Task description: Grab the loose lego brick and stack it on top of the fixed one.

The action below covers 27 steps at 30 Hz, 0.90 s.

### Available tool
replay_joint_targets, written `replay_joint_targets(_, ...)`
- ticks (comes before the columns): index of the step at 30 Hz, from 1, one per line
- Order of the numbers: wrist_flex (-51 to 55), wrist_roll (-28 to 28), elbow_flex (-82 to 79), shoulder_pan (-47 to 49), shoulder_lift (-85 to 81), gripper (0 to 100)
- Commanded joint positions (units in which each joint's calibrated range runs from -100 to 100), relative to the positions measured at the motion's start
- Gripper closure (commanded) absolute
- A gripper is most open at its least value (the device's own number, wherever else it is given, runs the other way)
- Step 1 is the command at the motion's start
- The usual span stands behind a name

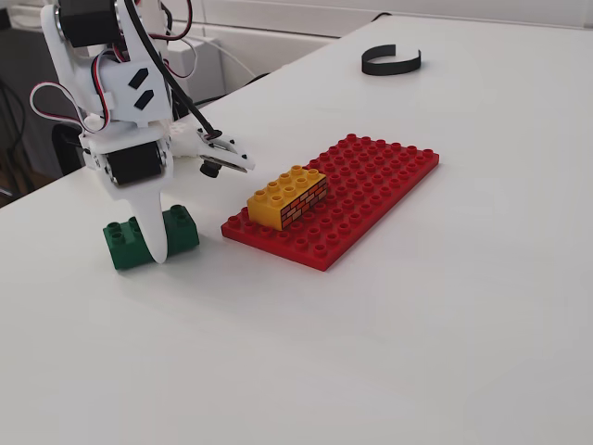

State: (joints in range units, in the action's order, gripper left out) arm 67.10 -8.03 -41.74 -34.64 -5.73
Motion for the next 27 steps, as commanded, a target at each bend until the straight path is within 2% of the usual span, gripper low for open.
replay_joint_targets(1,9.0,-0.4,9.4,3.0,-0.6,89)
replay_joint_targets(4,18.2,-3.8,15.3,6.5,-0.6,89)
replay_joint_targets(9,26.9,-4.4,23.8,11.8,-0.7,90)
replay_joint_targets(17,25.4,-6.0,25.4,21.4,-7.1,90)
replay_joint_targets(22,24.5,-2.4,24.3,28.4,-10.3,90)
replay_joint_targets(27,20.5,0.6,21.7,30.5,-10.1,90)
